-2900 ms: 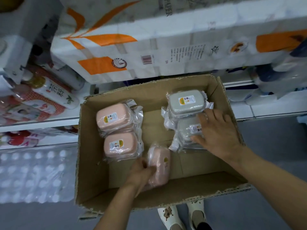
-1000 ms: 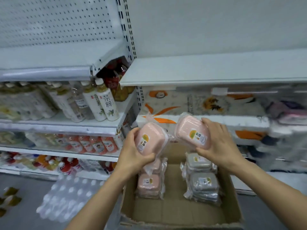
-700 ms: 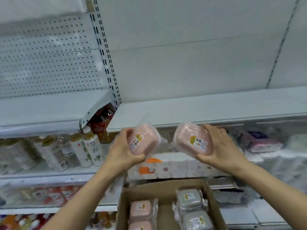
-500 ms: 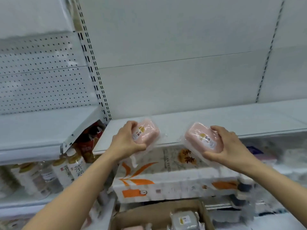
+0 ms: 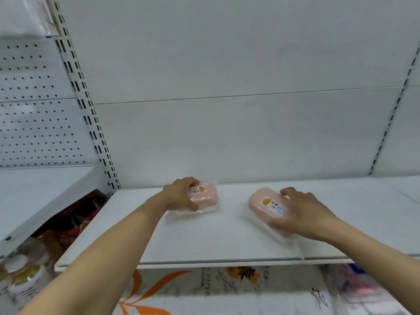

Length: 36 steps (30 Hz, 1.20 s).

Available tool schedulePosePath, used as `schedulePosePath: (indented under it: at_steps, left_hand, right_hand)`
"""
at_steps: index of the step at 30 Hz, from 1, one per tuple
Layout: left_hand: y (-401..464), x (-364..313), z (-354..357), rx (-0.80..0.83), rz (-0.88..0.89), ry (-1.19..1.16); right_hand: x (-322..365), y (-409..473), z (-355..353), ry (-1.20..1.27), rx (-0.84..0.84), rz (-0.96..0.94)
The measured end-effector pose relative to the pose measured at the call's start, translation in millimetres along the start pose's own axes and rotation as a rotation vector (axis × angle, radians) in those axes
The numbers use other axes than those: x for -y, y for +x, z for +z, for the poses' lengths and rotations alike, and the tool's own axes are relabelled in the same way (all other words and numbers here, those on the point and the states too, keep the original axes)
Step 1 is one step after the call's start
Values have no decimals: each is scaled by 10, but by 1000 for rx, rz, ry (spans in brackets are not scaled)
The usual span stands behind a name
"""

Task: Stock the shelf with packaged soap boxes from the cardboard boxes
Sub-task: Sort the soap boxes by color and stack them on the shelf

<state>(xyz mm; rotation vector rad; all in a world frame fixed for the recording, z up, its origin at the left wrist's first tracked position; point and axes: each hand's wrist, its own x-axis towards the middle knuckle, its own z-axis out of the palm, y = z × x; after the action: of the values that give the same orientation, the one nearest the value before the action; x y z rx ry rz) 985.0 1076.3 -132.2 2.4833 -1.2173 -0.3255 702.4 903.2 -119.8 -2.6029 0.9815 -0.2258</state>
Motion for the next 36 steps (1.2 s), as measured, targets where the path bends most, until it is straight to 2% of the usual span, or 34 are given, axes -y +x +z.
schedulePosePath:
  at_steps: [3,5,7,9,11,12,14,17,18,21,24,26,28,31,34,36]
  left_hand:
    - [179,97,41,-15,31,-89]
    - [242,152,86,-113,43,-110]
    - [178,176,113,-194,20,-164]
    - [52,242,163,-265,-47,-257]
    - [-24,390,238,-305,-79,-318]
    - [-48,453,284,-313,-94,-331]
    - [-52,516,353,-315,-115,-378]
    - [0,521,390,-349,-94,-388]
    - [22,521,386,-351,-90,-387]
    - [100,565,383,-364,-106,-384]
    - [127,550,400,-374,-127,-393]
    - [134,544,415,-379,-134,-429]
    - [126,564,410,-379,-145,-471]
    - [90,588,388,-366,-168,-512]
    - [44,616,372,-377,-218,-518]
    - [-7,648,356,-395,-252,-491]
  right_hand:
    - [53,224,167,-17,-19,42]
    - [112,319,252,-35,-4,52]
    - [142,400,233,-97,30,-21]
    - [108,485,80,-306,-25,-175]
    - [-44,617,-74,-571,-233,-460]
    - [-100,672,-127,-701,-270,-610]
    - [-128,768,-156,-921,-160,-857]
    - [60,840,-85,-979,27,-1112]
    - [138,842,-84,-983,82,-1105]
    - [280,815,-87,-861,293,-877]
    - [280,804,-85,-490,433,-670]
    - [302,860,-109,-287,460,-576]
    - [416,949,-183,-90,408,-492]
    - [748,1191,-205,210,202,-438]
    - [1164,1463,-48,240,-2,-510]
    - [1372,1596,111,169,-32,-531]
